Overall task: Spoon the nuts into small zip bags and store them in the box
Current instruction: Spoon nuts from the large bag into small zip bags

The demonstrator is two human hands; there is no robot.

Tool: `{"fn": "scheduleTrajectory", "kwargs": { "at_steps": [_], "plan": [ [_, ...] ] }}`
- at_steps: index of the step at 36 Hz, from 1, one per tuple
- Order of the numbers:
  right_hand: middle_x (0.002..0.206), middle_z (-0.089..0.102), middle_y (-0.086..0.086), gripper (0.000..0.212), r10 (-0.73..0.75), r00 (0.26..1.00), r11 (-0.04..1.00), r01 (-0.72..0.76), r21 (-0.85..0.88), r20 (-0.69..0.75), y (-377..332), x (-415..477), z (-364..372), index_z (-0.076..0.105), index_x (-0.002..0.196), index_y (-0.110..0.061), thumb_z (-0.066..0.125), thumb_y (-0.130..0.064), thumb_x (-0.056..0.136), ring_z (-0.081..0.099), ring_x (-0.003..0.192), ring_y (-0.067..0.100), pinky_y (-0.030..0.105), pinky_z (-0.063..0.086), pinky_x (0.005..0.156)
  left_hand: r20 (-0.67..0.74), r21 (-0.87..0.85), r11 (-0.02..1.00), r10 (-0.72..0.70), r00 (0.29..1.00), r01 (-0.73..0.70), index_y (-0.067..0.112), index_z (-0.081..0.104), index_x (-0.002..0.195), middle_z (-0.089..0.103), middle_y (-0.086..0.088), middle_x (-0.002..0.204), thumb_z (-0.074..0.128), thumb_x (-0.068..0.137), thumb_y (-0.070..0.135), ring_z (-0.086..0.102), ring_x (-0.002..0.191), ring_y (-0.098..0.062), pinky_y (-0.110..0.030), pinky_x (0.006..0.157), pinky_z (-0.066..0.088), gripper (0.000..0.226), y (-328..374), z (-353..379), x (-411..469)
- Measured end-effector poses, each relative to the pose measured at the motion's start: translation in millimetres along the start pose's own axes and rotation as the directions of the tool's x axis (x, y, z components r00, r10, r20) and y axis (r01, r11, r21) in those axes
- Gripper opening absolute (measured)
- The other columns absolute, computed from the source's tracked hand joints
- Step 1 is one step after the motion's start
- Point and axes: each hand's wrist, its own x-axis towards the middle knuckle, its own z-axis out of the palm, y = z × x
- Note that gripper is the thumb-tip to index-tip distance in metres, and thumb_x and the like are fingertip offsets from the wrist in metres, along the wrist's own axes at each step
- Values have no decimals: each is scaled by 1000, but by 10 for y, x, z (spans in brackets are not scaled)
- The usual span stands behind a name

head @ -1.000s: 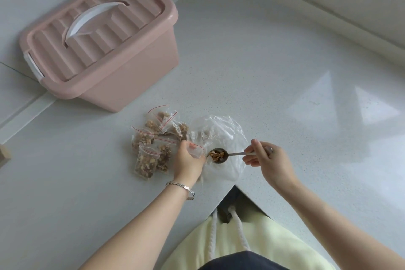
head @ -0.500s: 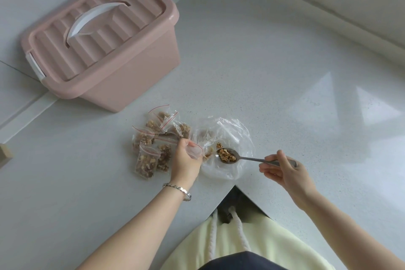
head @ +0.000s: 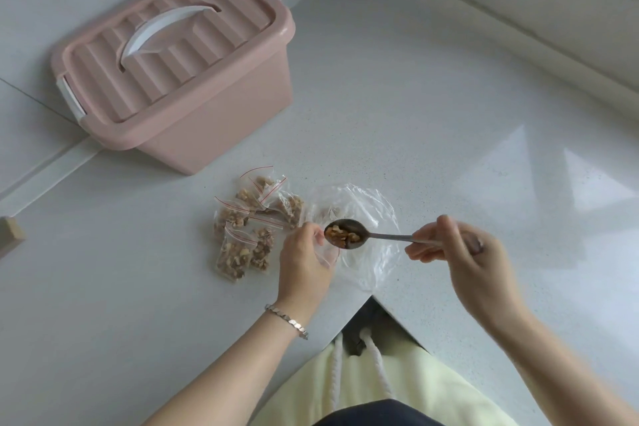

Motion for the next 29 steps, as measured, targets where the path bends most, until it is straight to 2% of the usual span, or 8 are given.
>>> {"fn": "scheduleTrajectory", "kwargs": {
  "at_steps": [5,9,12,15,19,22,25,29],
  "plan": [
    [70,68,-11,41,-253,954,903,292,-316,159,36,-100,158,67,75,-23,41,-51,89,63,75,-1,14,48,69,-20,-30,999,14,1000,-14,12,55,91,47,17,81,74,74,12,53,84,-21,-34,72,51,26,-17,38,6],
    [73,66,-13,52,-340,929,872,370,-321,148,43,-115,166,69,79,-22,34,-59,89,63,76,1,16,48,68,-41,-51,999,-6,999,4,19,49,85,50,13,75,71,78,12,52,72,-13,-21,64,43,24,-42,30,8],
    [70,67,-15,35,-287,958,924,282,-260,17,46,-90,109,61,74,-34,39,-56,88,64,72,-2,10,48,68,-43,-56,997,-58,997,56,20,46,84,46,15,76,67,81,8,50,73,-11,-16,63,41,24,-60,3,-9],
    [65,67,-12,32,-153,984,957,124,-262,-95,135,-21,49,59,69,-34,41,-49,90,64,67,-2,12,48,66,-38,-60,991,-123,992,120,17,48,89,43,10,86,71,77,9,47,77,-7,-10,64,39,27,-92,-23,-18],
    [69,68,-6,30,-8,992,963,-26,-269,-123,358,54,22,60,70,-28,41,-36,92,63,68,-1,18,48,65,-47,-17,987,-161,986,161,16,52,90,37,4,97,73,74,7,49,96,-24,-35,86,47,28,-157,24,18],
    [71,69,-3,29,15,991,970,-47,-239,-135,501,87,67,61,71,-27,43,-30,94,63,68,-1,11,48,64,-15,-7,982,-186,982,186,18,49,85,36,4,99,73,75,10,50,99,-26,-39,87,47,27,-156,63,50],
    [73,68,-7,27,26,993,965,-54,-255,-114,594,123,112,60,73,-29,43,-30,94,63,72,-3,12,49,67,31,18,968,-252,967,251,20,47,85,38,6,95,70,79,16,55,92,-26,-31,79,47,24,-136,90,89],
    [74,68,-7,26,46,997,971,-61,-230,-70,664,175,148,61,75,-28,43,-27,94,63,74,-3,9,49,69,81,-10,931,-362,929,364,19,48,91,52,2,84,66,82,13,52,68,-12,-16,50,38,21,-104,110,147]
  ]
}}
